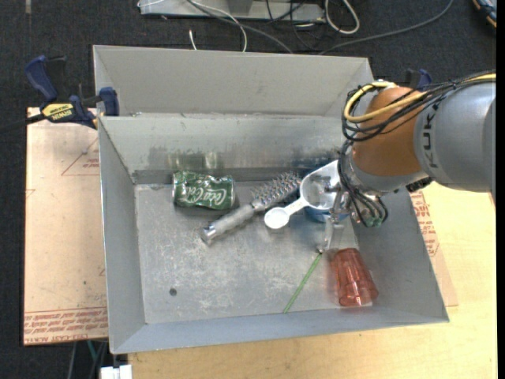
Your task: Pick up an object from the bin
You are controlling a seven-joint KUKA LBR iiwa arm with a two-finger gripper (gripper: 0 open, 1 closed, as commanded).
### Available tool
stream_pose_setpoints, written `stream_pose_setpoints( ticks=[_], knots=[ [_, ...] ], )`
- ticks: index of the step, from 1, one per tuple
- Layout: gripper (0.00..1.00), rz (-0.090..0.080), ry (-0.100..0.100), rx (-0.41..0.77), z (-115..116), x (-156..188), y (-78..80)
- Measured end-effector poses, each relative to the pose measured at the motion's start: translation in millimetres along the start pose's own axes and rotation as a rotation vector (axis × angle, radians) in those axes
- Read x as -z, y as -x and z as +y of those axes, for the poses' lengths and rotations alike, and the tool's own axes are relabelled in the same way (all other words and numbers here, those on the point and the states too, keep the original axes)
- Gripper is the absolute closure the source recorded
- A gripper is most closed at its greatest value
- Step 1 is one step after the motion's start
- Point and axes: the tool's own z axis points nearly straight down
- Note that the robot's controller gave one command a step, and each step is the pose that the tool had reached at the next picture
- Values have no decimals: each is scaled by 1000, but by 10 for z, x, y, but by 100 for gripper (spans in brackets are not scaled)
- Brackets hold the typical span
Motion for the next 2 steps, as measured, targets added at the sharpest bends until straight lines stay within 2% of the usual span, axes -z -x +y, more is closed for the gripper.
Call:
stream_pose_setpoints(
  ticks=[1,2],
  knots=[
    [100,4,-3,-111,-60,31,71],
    [100,4,-3,-110,-60,33,71]
  ],
)
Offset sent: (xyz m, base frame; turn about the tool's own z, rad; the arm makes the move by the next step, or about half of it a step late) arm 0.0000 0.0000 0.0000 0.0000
